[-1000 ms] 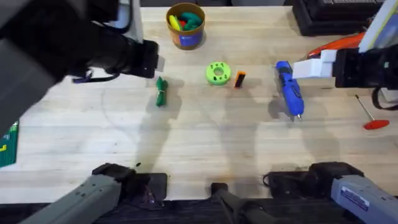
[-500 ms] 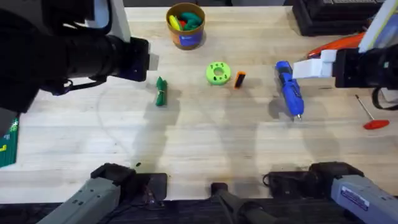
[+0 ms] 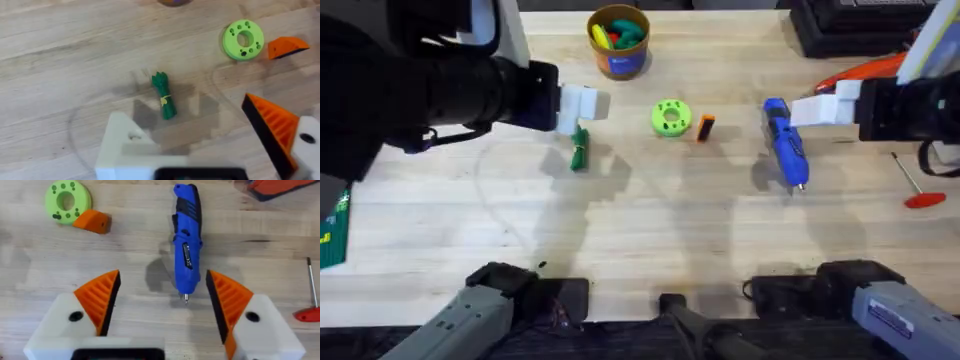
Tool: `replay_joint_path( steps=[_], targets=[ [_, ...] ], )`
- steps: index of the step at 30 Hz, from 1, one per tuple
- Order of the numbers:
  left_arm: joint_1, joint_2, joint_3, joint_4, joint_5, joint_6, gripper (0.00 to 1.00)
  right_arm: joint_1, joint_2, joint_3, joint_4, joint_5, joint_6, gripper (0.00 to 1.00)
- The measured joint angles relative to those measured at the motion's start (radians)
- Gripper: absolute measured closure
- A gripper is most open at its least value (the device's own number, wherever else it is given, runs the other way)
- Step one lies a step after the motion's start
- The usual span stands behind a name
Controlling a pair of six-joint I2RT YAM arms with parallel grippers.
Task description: Pick up the gripper from the table and insert it into the empty holder that is missing its gripper. Then pick up a screw, insert it into the mounting hole, and use the screwdriver to tighten it. Finally, clean up the table by picking up the vegetable and placing it into the bucket.
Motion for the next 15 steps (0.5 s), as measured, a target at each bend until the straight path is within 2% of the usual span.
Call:
replay_joint_path(
  steps=[15],
  targets=[
    [0.0, 0.0, 0.0, -0.015, 0.0, 0.0, 0.015, 0.0, 0.0, 0.0, 0.0, 0.0, 0.0, 0.01]
  ],
)
